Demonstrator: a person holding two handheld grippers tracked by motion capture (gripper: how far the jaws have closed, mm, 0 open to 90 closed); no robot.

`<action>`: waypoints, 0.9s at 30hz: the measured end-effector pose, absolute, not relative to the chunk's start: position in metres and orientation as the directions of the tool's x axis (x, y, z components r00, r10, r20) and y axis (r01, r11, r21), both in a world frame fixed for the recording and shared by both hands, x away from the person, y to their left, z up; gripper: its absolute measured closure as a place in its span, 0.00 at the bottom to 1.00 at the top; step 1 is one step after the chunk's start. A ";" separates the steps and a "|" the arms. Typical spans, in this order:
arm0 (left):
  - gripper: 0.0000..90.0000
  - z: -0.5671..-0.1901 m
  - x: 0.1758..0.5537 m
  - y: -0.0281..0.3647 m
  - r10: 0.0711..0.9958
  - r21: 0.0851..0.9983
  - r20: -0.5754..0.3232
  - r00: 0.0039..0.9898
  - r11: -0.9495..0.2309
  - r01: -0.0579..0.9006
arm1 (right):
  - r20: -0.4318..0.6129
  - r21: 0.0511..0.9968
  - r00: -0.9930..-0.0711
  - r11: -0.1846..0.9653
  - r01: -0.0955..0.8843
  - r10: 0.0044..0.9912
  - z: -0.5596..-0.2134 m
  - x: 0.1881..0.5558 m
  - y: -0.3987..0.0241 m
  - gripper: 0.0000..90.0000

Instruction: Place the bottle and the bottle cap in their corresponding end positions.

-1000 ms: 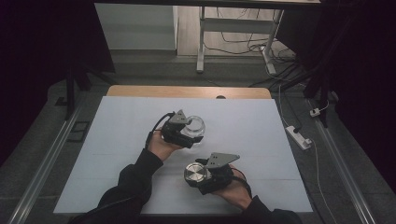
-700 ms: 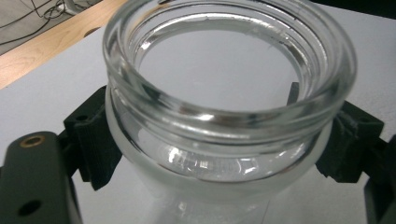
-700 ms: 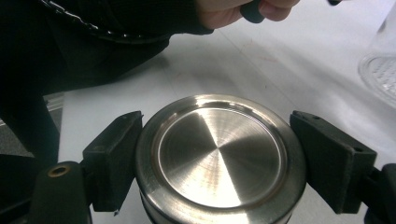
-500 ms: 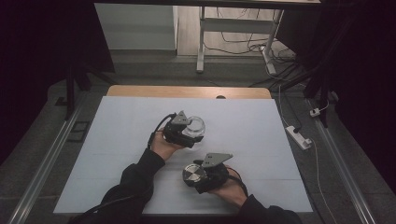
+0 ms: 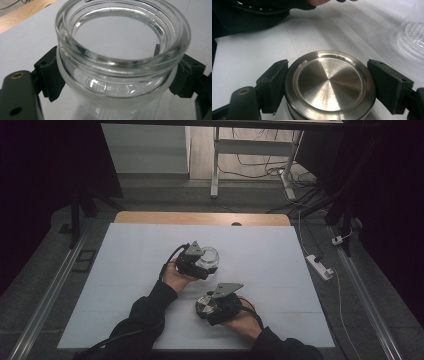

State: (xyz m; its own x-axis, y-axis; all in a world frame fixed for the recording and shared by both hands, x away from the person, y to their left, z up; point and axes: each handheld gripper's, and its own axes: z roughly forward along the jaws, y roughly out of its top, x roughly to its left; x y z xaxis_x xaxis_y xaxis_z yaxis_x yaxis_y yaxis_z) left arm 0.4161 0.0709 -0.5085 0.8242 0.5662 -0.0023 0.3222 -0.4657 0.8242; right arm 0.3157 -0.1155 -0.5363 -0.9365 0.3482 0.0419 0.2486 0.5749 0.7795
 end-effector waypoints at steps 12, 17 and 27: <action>0.17 -0.515 0.419 0.073 0.563 0.808 -0.021 0.826 -0.477 0.346 | 0.036 0.754 -0.933 0.603 0.261 0.359 -0.538 0.319 -0.112 0.21; 0.17 -0.516 0.419 0.075 0.560 0.806 -0.031 0.828 -0.476 0.352 | 0.015 0.736 -0.933 0.628 0.253 0.359 -0.539 0.318 -0.110 0.21; 0.17 -0.516 0.420 0.075 0.558 0.807 -0.031 0.829 -0.475 0.350 | 0.007 0.725 -0.934 0.642 0.251 0.357 -0.539 0.318 -0.108 0.20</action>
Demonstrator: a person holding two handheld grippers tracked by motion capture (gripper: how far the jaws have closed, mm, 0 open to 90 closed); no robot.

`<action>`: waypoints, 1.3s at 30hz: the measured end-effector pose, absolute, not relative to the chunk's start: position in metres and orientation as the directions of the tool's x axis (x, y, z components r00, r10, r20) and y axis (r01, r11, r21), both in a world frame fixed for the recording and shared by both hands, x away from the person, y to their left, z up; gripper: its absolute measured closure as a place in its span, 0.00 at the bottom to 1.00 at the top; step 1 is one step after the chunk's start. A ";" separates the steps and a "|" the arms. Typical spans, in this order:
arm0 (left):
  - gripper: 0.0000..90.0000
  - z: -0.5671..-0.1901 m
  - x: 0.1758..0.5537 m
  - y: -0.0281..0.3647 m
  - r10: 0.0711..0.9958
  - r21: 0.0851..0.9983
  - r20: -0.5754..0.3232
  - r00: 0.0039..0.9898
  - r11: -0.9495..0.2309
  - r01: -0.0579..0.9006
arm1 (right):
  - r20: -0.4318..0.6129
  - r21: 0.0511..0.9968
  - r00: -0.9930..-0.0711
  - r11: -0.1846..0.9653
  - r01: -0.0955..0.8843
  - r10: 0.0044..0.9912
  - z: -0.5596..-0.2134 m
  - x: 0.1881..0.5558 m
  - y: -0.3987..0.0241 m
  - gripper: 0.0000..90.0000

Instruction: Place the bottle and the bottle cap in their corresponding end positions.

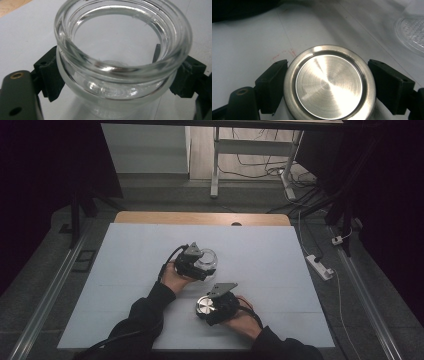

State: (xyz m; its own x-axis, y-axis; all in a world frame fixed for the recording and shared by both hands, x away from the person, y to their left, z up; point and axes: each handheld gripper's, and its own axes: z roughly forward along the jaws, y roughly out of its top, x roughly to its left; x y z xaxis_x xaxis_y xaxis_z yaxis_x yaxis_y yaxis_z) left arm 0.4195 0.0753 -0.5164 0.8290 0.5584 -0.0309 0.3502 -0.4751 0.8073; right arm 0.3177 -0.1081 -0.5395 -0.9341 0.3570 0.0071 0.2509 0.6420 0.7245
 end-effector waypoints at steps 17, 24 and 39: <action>0.10 -0.515 0.417 0.078 0.574 0.796 -0.037 0.818 -0.478 0.371 | 0.010 0.725 -0.927 0.636 0.266 0.376 -0.538 0.318 -0.109 0.17; 0.04 -0.514 0.415 0.081 0.566 0.785 -0.043 0.823 -0.491 0.378 | 0.025 0.741 -0.922 0.612 0.278 0.387 -0.533 0.318 -0.111 0.15; 0.01 -0.511 0.404 0.098 0.576 0.765 -0.086 0.813 -0.485 0.424 | 0.053 0.767 -0.915 0.571 0.294 0.400 -0.523 0.316 -0.121 0.11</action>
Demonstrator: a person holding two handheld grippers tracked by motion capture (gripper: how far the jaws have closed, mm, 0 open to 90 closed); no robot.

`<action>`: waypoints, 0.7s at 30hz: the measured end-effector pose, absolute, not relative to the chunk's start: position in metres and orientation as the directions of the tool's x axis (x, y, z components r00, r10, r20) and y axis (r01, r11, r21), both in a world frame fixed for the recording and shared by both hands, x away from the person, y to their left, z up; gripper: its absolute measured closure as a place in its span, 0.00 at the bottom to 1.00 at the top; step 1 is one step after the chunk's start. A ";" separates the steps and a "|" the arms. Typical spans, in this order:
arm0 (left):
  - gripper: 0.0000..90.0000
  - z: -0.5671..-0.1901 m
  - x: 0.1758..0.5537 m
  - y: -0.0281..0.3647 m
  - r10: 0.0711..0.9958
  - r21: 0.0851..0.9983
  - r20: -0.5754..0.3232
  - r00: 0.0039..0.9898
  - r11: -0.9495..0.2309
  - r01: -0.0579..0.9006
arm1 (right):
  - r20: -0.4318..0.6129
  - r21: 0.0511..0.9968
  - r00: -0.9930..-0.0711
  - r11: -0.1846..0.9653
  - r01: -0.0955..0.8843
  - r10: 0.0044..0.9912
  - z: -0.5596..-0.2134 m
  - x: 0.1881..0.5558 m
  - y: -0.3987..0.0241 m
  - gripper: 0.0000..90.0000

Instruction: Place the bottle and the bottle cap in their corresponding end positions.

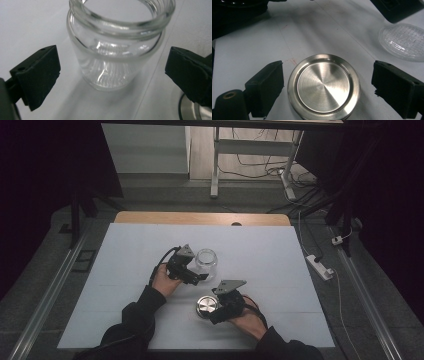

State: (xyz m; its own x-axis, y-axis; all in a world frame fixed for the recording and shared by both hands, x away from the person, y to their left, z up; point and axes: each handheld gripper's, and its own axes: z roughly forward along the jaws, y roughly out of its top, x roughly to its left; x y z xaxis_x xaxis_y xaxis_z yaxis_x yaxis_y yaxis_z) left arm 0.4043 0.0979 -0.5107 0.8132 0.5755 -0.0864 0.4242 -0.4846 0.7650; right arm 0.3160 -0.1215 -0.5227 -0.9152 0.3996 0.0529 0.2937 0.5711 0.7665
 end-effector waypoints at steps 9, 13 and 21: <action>0.00 -0.511 0.391 0.109 0.580 0.756 -0.118 0.806 -0.474 0.452 | 0.066 0.768 -0.915 0.565 0.302 0.398 -0.520 0.314 -0.124 0.09; 0.00 -0.509 0.384 0.112 0.582 0.757 -0.111 0.805 -0.476 0.448 | 0.072 0.774 -0.913 0.555 0.304 0.400 -0.517 0.314 -0.126 0.08; 0.00 -0.506 0.368 0.116 0.576 0.760 -0.097 0.812 -0.484 0.434 | 0.072 0.783 -0.901 0.536 0.316 0.427 -0.512 0.316 -0.134 0.07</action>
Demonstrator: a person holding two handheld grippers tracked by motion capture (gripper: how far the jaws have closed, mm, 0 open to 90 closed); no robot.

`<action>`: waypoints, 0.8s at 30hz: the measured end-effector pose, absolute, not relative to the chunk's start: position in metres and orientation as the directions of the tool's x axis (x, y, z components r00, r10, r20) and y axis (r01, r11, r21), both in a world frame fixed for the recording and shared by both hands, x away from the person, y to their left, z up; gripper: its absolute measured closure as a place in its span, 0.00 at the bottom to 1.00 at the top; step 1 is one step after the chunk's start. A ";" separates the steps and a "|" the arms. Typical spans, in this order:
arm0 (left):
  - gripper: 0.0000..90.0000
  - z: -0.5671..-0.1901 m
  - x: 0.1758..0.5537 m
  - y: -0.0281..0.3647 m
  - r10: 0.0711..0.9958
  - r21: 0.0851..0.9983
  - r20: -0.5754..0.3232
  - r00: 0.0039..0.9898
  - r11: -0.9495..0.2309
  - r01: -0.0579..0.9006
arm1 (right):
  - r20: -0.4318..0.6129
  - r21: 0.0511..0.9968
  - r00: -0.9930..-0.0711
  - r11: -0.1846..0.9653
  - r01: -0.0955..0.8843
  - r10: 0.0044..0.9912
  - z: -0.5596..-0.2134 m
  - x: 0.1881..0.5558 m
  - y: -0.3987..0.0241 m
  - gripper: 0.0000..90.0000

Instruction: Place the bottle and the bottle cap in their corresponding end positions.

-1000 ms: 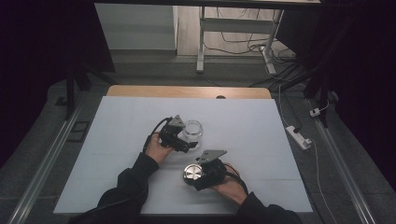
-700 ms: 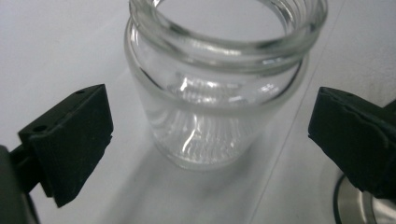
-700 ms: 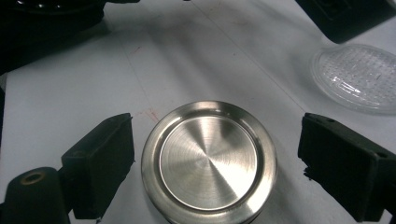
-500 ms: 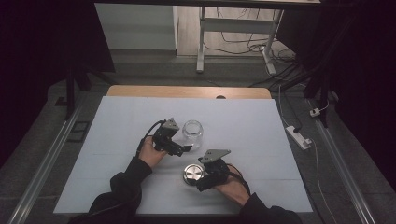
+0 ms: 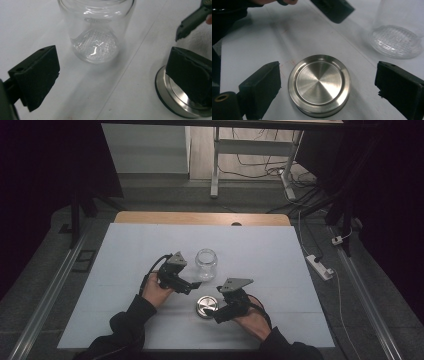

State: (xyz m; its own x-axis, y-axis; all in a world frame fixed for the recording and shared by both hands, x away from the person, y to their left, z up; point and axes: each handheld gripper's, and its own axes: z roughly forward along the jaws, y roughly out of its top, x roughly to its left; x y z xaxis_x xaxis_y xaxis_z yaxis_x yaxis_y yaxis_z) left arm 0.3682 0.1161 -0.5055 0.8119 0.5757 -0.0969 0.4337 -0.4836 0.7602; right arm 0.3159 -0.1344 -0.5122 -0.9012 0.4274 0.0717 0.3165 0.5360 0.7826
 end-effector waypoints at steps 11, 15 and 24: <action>0.00 -0.508 0.349 0.120 0.557 0.750 -0.139 0.819 -0.481 0.454 | 0.089 0.768 -0.887 0.537 0.351 0.453 -0.509 0.318 -0.144 0.01; 0.00 -0.506 0.343 0.121 0.549 0.756 -0.138 0.824 -0.479 0.446 | 0.085 0.764 -0.885 0.540 0.353 0.457 -0.509 0.317 -0.146 0.00; 0.00 -0.503 0.326 0.129 0.551 0.763 -0.143 0.822 -0.467 0.446 | 0.085 0.759 -0.874 0.537 0.368 0.478 -0.507 0.314 -0.154 0.00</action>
